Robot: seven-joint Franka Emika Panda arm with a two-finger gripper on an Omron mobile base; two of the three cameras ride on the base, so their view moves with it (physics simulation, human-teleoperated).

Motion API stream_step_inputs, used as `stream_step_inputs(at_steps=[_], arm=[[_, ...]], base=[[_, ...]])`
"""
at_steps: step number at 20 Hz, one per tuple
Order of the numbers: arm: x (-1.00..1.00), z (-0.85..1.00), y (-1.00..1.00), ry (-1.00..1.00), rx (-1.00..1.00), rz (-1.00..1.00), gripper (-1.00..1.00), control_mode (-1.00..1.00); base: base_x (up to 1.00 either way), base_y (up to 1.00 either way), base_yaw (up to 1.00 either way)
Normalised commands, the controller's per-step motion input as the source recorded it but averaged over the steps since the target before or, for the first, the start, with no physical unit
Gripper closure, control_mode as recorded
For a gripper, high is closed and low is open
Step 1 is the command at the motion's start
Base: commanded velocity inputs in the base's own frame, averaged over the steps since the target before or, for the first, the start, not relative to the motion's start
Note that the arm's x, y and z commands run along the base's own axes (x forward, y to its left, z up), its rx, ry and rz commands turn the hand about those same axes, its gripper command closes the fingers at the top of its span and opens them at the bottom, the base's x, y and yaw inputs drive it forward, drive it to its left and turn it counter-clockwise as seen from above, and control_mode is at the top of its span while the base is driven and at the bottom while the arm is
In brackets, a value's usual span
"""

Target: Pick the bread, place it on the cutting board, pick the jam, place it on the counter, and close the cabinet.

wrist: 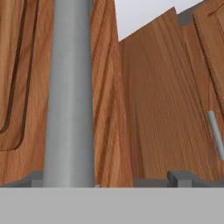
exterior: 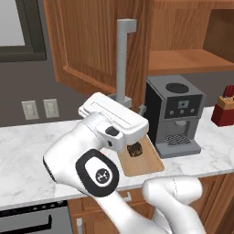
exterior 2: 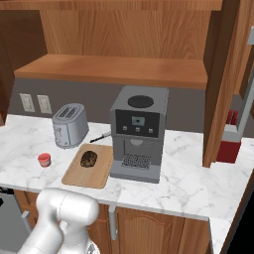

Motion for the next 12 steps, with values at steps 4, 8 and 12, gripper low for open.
stream_step_inputs(at_steps=[4, 8, 12], arm=[[0.0, 0.0, -0.61, 0.0, 0.0, 0.18, -1.0, -1.0], [0.05, 0.0, -0.52, 0.0, 0.0, 0.18, -1.0, -1.0], [0.11, 0.0, -0.49, 0.01, 0.0, 0.18, -1.0, -1.0]], base=[[0.0, 0.0, 0.0], [0.0, 0.0, 0.0], [0.0, 0.0, 0.0]])
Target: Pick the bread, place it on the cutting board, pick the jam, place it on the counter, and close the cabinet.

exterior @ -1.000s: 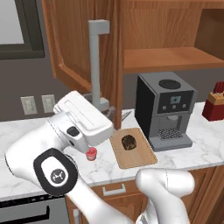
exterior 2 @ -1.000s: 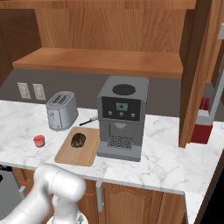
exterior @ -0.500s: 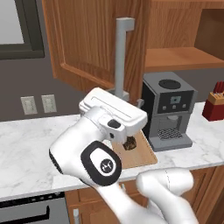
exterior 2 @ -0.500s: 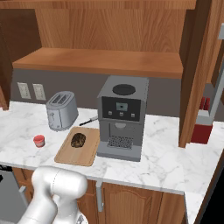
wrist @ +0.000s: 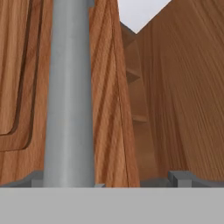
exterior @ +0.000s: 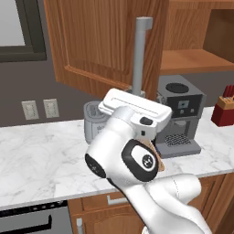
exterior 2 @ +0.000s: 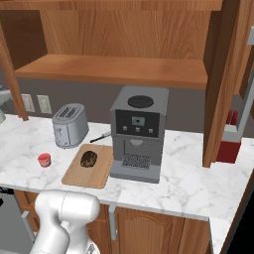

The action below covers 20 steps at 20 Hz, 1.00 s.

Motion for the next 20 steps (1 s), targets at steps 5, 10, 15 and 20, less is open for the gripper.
stream_step_inputs(at_steps=[5, 10, 15, 20], arm=[[0.2, 0.0, -0.47, 0.0, 0.0, 0.17, -1.0, -1.0], [0.31, 0.0, -0.42, 0.0, 0.0, 0.14, -1.0, -1.0], [0.3, 0.0, -0.4, 0.0, 0.0, 0.14, -1.0, -1.0], [0.29, -0.02, -0.34, 0.0, 0.0, 0.13, -1.0, -1.0]], base=[[0.0, 0.0, 0.0], [0.0, 0.0, 0.0], [0.0, 0.0, 0.0], [0.0, 0.0, 0.0]])
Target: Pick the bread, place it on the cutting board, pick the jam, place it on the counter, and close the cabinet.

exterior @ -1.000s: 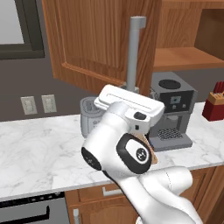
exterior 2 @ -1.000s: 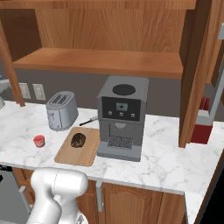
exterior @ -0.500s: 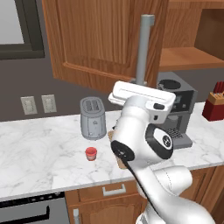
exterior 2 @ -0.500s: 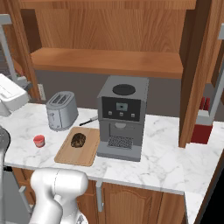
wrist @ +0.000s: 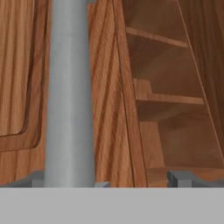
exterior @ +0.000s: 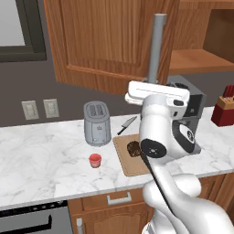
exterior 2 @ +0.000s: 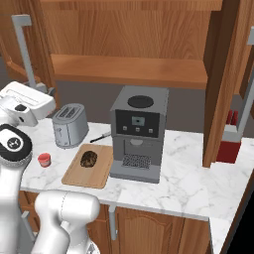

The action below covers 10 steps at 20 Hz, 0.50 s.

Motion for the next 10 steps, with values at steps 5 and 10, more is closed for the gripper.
stream_step_inputs(at_steps=[5, 10], arm=[[0.32, -0.07, -0.29, 0.0, 0.0, 0.11, -1.0, -1.0], [0.35, -0.11, -0.27, 0.0, 0.0, 0.11, -1.0, -1.0]], base=[[0.0, 0.0, 0.0], [0.0, 0.0, 0.0]])
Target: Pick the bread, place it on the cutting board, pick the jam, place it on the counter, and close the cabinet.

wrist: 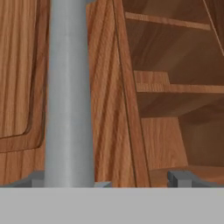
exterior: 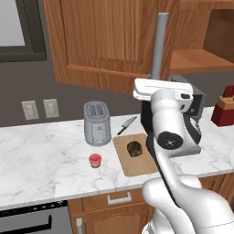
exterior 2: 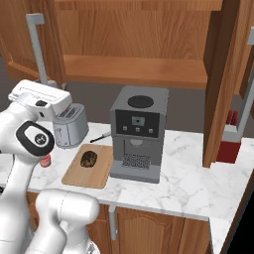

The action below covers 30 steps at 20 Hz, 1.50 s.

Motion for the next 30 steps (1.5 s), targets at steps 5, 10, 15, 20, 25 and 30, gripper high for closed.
stream_step_inputs(at_steps=[5, 10, 15, 20, 25, 30], arm=[[0.37, -0.2, -0.2, 0.0, -0.01, 0.11, -1.0, -1.0], [0.38, -0.26, -0.14, 0.0, -0.01, 0.12, -1.0, -1.0], [0.44, -0.31, -0.09, 0.0, -0.04, 0.12, -1.0, -1.0], [0.5, -0.33, -0.03, 0.0, -0.07, 0.09, -1.0, -1.0], [0.55, -0.26, -0.01, 0.0, -0.06, 0.05, -1.0, -1.0], [0.67, -0.01, -0.01, 0.0, 0.0, 0.0, -1.0, -1.0]], base=[[0.0, 0.0, 0.0], [0.0, 0.0, 0.0], [0.0, 0.0, 0.0], [0.0, 0.0, 0.0], [0.0, 0.0, 0.0], [0.0, 0.0, 0.0]])
